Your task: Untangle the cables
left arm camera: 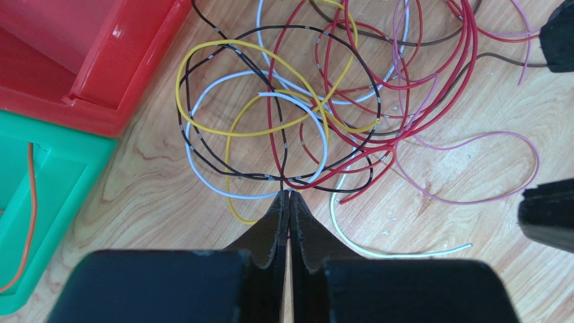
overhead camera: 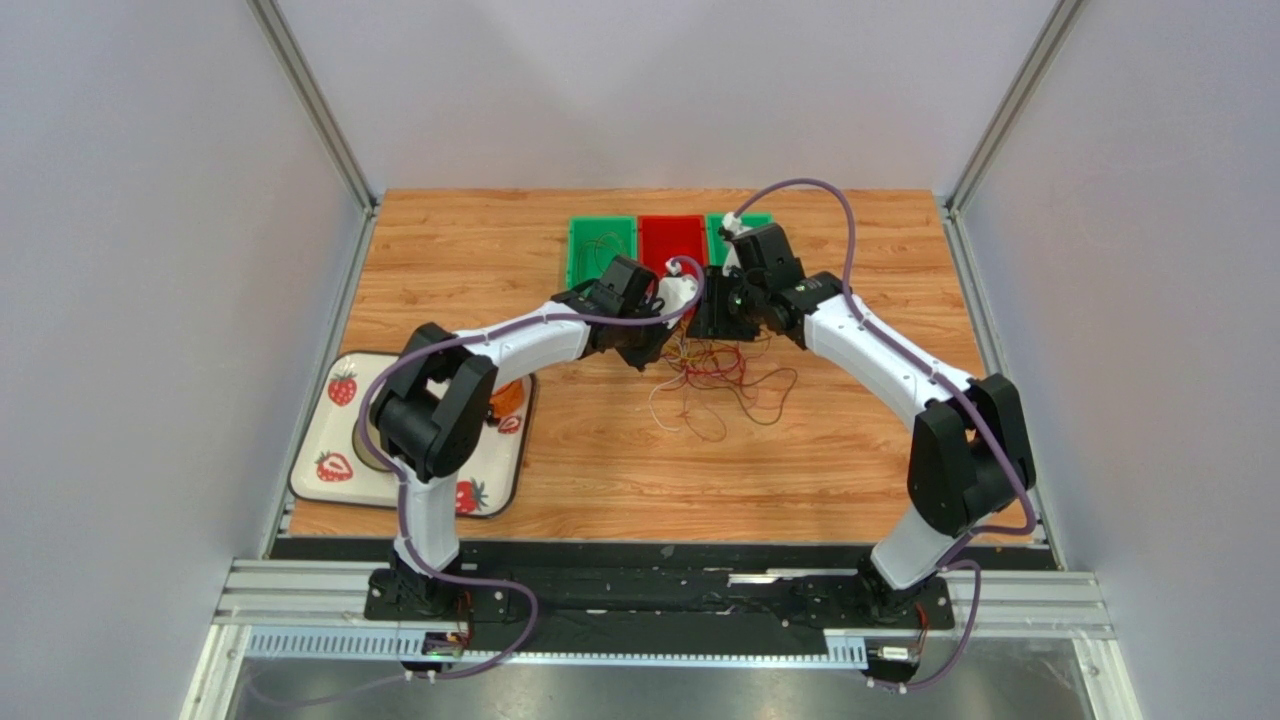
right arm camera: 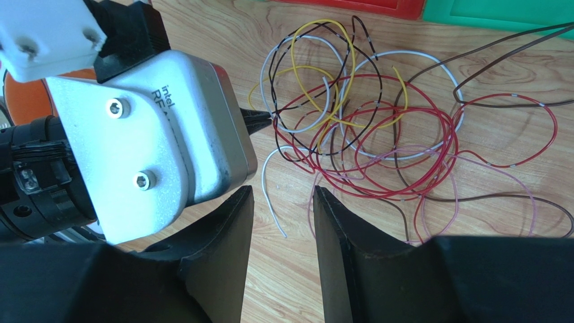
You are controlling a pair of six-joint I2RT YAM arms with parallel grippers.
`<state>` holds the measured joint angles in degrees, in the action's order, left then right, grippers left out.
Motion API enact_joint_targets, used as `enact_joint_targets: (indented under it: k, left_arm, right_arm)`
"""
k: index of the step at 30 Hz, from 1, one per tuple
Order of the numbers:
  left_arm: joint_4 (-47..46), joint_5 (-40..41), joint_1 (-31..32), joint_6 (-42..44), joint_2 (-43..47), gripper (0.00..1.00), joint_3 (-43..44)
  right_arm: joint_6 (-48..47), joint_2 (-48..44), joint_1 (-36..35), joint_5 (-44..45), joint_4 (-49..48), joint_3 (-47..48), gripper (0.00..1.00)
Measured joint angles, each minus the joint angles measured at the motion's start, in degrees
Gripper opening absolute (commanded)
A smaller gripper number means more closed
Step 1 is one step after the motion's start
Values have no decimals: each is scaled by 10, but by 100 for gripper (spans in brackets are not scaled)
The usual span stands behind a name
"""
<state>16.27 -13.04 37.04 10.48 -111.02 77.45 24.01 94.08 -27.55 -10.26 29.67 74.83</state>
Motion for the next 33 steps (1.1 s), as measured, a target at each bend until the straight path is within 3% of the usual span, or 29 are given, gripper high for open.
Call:
enact_joint_targets:
  k: [5, 7, 8, 11, 14, 21, 27, 33]
  left_arm:
    - [0, 13, 0, -10, 0, 1, 0]
    - [0, 19, -5, -31, 0, 21, 0]
    - [0, 23, -9, -45, 2, 43, -1]
    - [0, 37, -27, -101, 40, 65, -25]
    - [33, 66, -55, -145, 117, 65, -40]
    - [140, 177, -82, -219, 267, 66, 14]
    - [230, 222, -84, -235, 358, 66, 1]
    - [264, 240, -101, -237, 435, 66, -50]
  right_arm:
    - [0, 5, 1, -5, -1, 0, 43]
    - [0, 10, 3, -14, -5, 0, 46]
    - [0, 14, 3, -21, -7, 0, 48]
    - [-1, 36, 3, -52, -19, 1, 49]
    - [-3, 71, -2, -63, -18, 14, 49]
    - [-17, 163, -52, -48, 27, 124, 48]
    - [-39, 216, -89, -15, 66, 223, 47]
    - [-55, 262, -100, 21, 97, 247, 47]
